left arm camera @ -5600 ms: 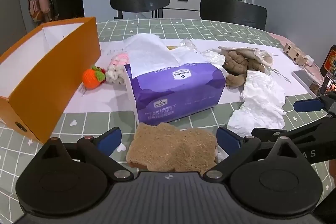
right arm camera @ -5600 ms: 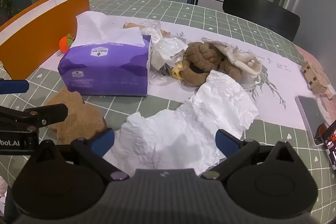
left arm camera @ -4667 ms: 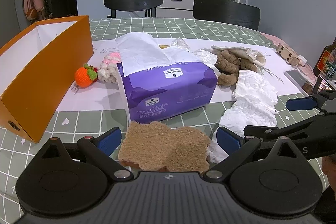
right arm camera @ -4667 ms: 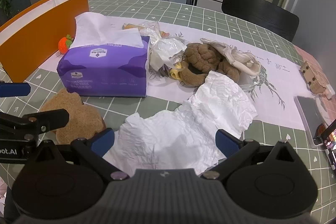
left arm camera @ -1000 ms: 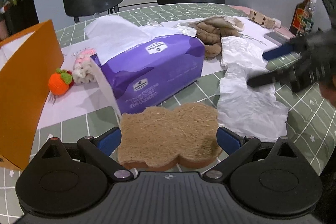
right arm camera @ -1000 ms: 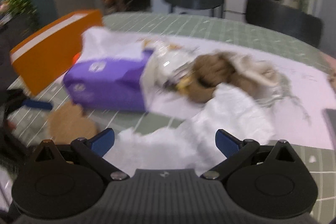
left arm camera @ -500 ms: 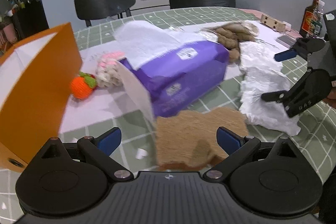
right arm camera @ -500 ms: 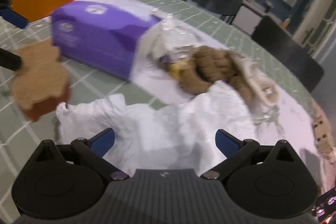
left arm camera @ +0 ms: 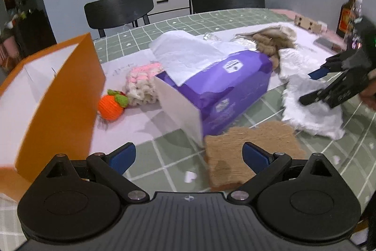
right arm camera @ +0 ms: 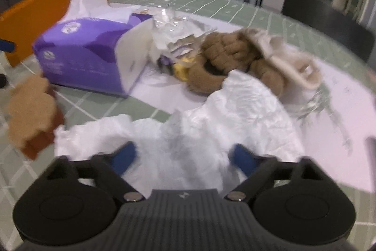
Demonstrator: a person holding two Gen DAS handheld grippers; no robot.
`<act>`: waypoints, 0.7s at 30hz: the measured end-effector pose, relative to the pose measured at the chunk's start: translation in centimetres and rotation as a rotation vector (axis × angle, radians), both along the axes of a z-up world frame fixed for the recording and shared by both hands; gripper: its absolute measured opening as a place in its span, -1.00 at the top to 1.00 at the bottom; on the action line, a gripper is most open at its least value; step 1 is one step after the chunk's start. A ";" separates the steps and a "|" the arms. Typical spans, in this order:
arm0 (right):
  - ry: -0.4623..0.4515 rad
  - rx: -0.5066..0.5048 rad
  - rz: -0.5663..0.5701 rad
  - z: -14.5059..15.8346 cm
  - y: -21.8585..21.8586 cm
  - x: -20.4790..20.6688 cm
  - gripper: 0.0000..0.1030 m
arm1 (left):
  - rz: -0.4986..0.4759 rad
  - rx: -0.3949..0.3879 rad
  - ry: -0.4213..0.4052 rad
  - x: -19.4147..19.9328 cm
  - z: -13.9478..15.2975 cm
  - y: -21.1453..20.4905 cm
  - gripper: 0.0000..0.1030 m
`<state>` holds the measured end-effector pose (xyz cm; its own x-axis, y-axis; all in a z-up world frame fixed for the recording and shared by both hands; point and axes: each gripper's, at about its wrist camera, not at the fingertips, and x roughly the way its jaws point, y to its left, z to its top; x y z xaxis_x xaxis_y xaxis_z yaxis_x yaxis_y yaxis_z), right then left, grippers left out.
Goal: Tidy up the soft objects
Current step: 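Grasp the white tissue with the right gripper while the left gripper approaches the orange crocheted fruit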
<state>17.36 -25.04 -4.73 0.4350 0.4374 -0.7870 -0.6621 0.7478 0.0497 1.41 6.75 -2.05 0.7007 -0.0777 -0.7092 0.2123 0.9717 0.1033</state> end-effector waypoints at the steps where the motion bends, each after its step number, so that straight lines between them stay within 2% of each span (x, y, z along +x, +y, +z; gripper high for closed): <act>1: 0.005 -0.001 0.002 0.2 0.0 -0.1 -0.12 | 0.000 0.011 0.009 0.3 0.0 0.3 -1.00; 2: 0.001 -0.015 0.022 0.5 0.2 -0.3 0.29 | -0.004 0.016 0.016 0.3 -0.1 0.5 -1.00; 4: 0.007 -0.034 0.058 0.9 0.8 -0.9 0.92 | -0.023 0.029 0.031 0.5 -0.1 0.9 -1.00; 6: -0.004 -0.077 0.063 1.1 1.3 -1.4 0.93 | -0.056 0.074 0.038 0.8 0.1 0.9 -1.00; 12: 0.003 -0.085 0.063 1.1 1.7 -2.0 0.92 | -0.181 0.245 0.044 2.7 0.7 1.3 -1.00; 16: 0.003 -0.081 0.063 1.1 1.5 -2.0 0.86 | -0.368 0.362 0.025 3.9 1.2 1.3 -1.00; 18: 0.001 -0.082 0.065 1.2 1.5 -2.1 0.82 | -0.426 0.373 0.059 4.8 1.2 1.5 -1.00; 21: -0.007 -0.088 0.071 1.2 1.6 -2.3 0.79 | -0.467 0.384 0.174 6.6 0.7 1.4 -1.00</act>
